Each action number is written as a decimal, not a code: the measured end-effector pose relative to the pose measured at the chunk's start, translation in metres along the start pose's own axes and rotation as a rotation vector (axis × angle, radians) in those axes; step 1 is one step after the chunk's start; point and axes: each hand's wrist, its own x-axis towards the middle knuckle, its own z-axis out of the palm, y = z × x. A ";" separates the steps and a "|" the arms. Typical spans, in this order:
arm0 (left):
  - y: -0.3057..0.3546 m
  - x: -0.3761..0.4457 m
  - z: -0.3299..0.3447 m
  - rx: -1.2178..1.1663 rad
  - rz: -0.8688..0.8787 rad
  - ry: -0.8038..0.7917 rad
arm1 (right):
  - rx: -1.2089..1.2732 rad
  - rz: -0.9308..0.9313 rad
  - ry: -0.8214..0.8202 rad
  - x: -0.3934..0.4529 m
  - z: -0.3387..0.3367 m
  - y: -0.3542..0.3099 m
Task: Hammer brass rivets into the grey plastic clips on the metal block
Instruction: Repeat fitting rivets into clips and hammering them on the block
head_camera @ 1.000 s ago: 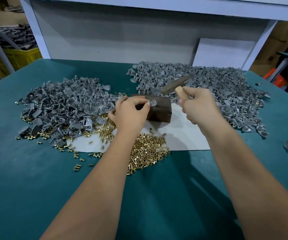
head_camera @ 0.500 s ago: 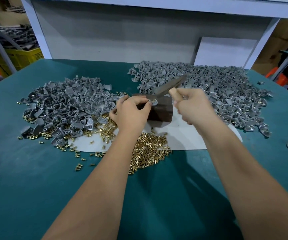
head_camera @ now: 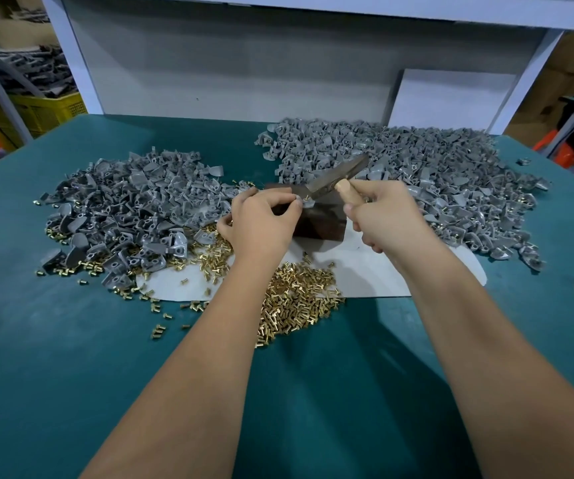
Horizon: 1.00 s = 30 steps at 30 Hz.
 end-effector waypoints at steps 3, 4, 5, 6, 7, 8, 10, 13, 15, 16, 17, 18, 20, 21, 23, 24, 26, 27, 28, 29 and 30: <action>0.000 0.000 -0.001 0.000 0.001 -0.004 | 0.051 0.026 0.014 0.000 -0.010 -0.004; 0.000 0.000 0.000 -0.001 0.001 -0.004 | 0.062 0.027 0.039 0.000 -0.013 -0.004; 0.000 0.000 0.000 -0.002 0.001 -0.004 | 0.063 0.026 0.063 0.000 -0.014 -0.003; 0.000 0.000 0.000 -0.004 0.002 -0.002 | 0.049 0.025 0.074 0.000 -0.012 -0.003; 0.000 -0.001 0.000 -0.006 0.002 0.001 | 0.024 0.023 0.067 -0.001 -0.007 -0.004; 0.000 -0.001 0.000 -0.007 0.000 0.004 | -0.002 0.019 0.047 -0.003 -0.002 -0.004; 0.000 0.001 -0.001 -0.006 -0.003 0.006 | -0.022 0.021 0.019 -0.004 0.004 -0.003; 0.000 0.000 -0.002 -0.004 -0.004 -0.004 | 0.031 0.045 0.052 -0.003 -0.005 -0.003; 0.000 0.000 -0.002 -0.006 -0.007 -0.009 | 0.031 0.062 0.099 -0.003 -0.009 -0.002; 0.000 0.000 -0.001 -0.007 -0.008 -0.007 | 0.020 0.062 0.092 -0.004 -0.008 -0.002; 0.000 -0.001 -0.002 -0.005 -0.007 -0.006 | 0.008 0.049 0.055 -0.005 -0.004 -0.004; 0.000 -0.001 -0.002 0.000 -0.006 -0.006 | 0.002 0.033 0.005 -0.007 0.001 -0.006; 0.000 0.000 -0.002 0.014 -0.004 -0.010 | -0.002 0.017 -0.042 -0.008 0.006 -0.011; 0.000 0.000 -0.002 0.015 -0.003 -0.011 | -0.003 0.015 -0.034 -0.006 0.004 -0.013; 0.001 -0.001 -0.002 0.010 -0.003 -0.014 | 0.010 0.013 0.017 -0.001 -0.004 -0.013; 0.001 -0.001 -0.002 0.010 -0.002 -0.014 | 0.015 0.006 0.047 0.001 -0.008 -0.012; 0.000 -0.001 -0.002 0.015 0.001 -0.009 | 0.017 -0.017 0.082 0.005 -0.016 -0.010; 0.000 0.000 -0.002 0.017 0.004 -0.005 | 0.017 -0.032 0.086 0.006 -0.018 -0.009; 0.000 0.000 -0.002 0.017 0.008 -0.003 | 0.012 -0.045 0.088 0.007 -0.020 -0.008; -0.001 0.000 -0.001 0.014 0.012 -0.004 | -0.002 -0.056 0.093 0.009 -0.021 -0.006; -0.001 0.000 -0.002 0.011 0.016 -0.008 | -0.026 -0.063 0.101 0.010 -0.021 -0.004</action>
